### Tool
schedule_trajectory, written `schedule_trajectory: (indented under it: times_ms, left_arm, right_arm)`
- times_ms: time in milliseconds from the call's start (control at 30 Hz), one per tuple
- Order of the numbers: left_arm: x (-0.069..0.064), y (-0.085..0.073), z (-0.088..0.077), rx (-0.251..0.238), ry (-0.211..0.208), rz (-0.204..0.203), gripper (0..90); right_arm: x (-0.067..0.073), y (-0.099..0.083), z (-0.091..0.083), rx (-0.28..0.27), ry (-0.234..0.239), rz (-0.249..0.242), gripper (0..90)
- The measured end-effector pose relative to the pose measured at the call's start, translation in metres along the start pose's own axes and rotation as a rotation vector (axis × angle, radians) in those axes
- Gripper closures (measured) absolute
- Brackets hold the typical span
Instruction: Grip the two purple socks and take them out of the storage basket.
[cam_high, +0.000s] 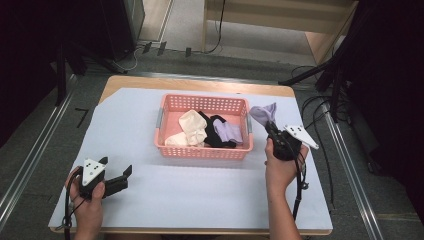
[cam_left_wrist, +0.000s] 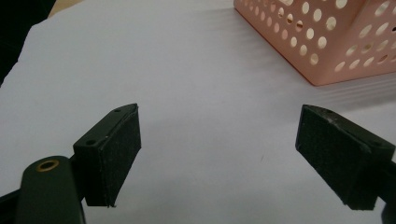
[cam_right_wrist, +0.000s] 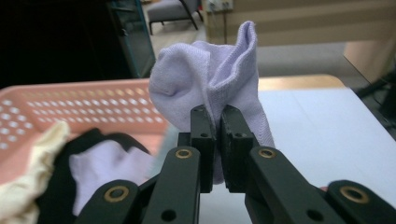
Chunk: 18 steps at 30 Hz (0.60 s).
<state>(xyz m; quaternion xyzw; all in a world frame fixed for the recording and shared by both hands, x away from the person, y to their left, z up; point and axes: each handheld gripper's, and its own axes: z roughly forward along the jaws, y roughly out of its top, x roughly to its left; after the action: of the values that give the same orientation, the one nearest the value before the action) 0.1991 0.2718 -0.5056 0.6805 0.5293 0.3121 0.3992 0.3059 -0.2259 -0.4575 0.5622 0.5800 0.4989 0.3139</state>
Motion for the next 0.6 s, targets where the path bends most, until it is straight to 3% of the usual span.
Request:
schedule_trajectory:
  times_ms: [233,333,433,600]
  left_arm:
    - [0.000,0.000,0.000,0.002,0.001,0.001,14.8]
    - [0.000,0.000,0.000,0.000,0.002,0.001,14.8]
    - [0.000,0.000,0.000,0.001,0.004,0.002,14.8]
    - [-0.001,0.000,0.000,0.001,0.002,0.005,14.8]
  right_arm:
    - [-0.027,-0.023,0.001,0.072,-0.072,0.039,85.3]
    - [-0.035,-0.029,0.003,0.094,-0.079,0.050,84.2]
    - [-0.038,-0.031,0.006,0.122,-0.073,0.065,69.6]
    - [-0.027,-0.021,0.002,0.074,-0.040,0.041,55.4]
